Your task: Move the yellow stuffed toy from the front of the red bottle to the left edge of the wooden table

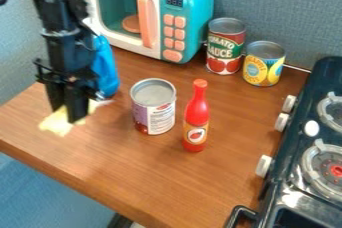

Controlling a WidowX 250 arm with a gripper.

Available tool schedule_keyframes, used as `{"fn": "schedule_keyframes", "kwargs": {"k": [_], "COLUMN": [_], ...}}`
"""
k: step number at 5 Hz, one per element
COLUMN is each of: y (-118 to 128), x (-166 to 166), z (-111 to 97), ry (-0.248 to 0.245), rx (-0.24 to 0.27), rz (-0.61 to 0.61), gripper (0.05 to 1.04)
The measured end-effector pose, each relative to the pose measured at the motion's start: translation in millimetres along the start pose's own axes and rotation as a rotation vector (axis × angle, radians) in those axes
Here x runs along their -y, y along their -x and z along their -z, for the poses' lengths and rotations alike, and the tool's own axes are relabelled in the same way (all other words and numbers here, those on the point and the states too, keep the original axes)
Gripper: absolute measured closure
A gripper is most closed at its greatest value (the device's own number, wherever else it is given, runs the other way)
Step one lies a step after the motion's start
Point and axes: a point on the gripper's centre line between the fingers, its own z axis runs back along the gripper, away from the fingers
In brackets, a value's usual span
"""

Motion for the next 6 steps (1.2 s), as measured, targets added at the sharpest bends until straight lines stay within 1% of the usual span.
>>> {"fn": "schedule_keyframes", "kwargs": {"k": [1,2,4,5,6], "y": [-7.8,-4.2,-9.4,-14.6,-12.8], "x": [-31.5,-51.1,-69.4,-71.6,-79.9], "z": [3.1,14.7,37.2,44.9,46.1], "ry": [0.006,0.003,-0.059,-0.087,-0.097], "rx": [-0.053,-0.095,-0.121,-0.063,0.010], "rz": [0.005,0.000,0.044,0.038,0.003], "gripper": [0.728,0.728,0.728,0.728,0.670]}}
